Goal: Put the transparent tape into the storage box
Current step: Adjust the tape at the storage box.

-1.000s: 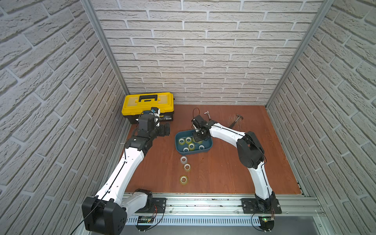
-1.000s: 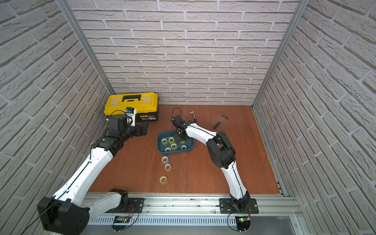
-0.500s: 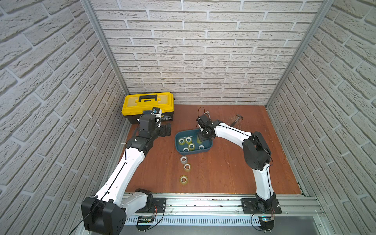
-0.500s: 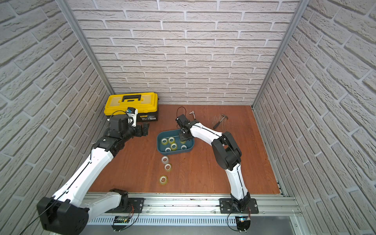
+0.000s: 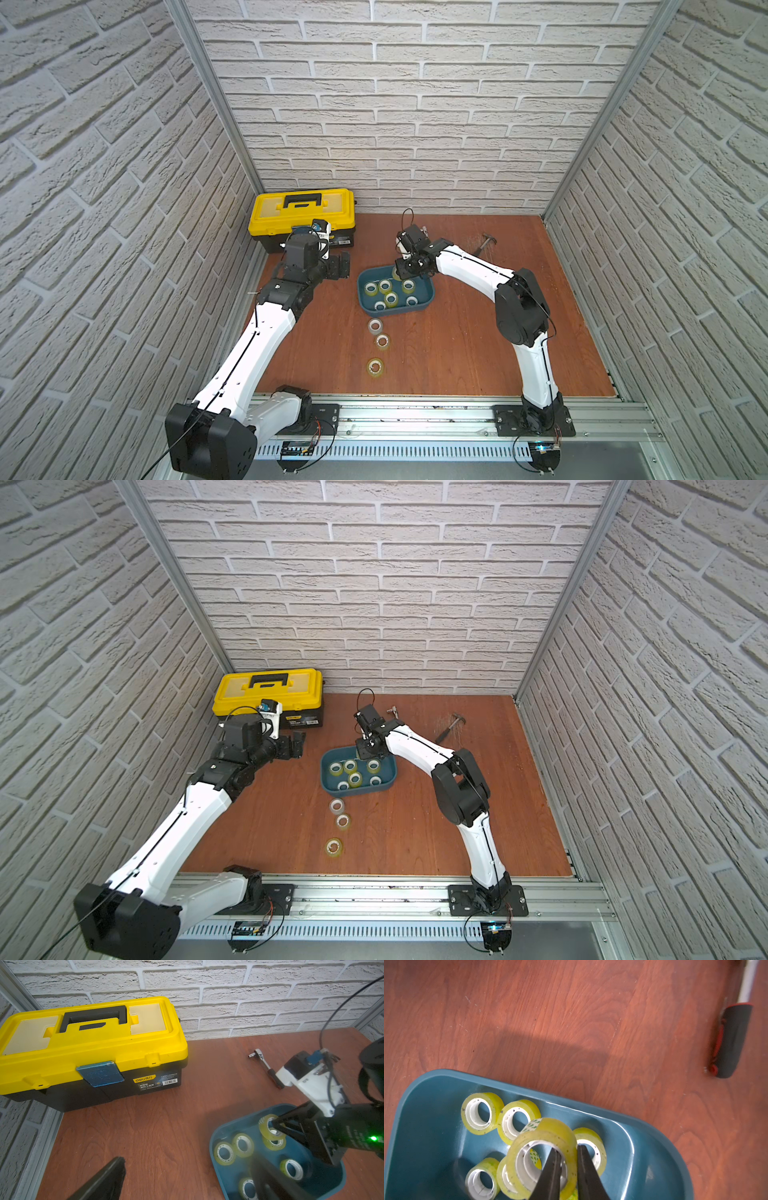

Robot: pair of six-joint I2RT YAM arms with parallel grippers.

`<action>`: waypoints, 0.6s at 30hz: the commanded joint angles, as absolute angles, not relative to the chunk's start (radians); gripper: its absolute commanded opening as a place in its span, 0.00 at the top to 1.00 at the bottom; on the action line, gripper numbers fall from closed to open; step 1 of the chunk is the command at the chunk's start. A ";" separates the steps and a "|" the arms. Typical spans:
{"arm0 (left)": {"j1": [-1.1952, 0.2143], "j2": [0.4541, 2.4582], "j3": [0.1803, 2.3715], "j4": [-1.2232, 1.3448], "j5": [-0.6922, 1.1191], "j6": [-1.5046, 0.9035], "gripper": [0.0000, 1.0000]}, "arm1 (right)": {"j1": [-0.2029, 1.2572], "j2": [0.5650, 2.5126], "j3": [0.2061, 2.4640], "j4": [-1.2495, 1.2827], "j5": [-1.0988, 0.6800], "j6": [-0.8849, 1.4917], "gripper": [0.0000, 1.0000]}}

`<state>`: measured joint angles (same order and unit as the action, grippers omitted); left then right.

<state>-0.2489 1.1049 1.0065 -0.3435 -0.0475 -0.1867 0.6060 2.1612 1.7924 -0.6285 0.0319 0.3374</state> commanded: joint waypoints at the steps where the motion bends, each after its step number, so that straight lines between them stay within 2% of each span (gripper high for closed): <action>1: -0.258 1.095 0.994 -0.315 -0.056 -0.173 0.02 | 0.611 2.201 1.823 -0.620 0.014 0.356 0.91; 18: -0.284 1.109 0.996 -0.323 -0.078 -0.160 0.02 | 0.613 2.262 1.840 -0.639 0.042 0.348 0.90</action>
<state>-0.2775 1.1053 1.0065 -0.3439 -0.0650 -0.1753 0.6067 2.2559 1.8278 -0.6250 0.0086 0.3519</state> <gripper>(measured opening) 0.983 0.174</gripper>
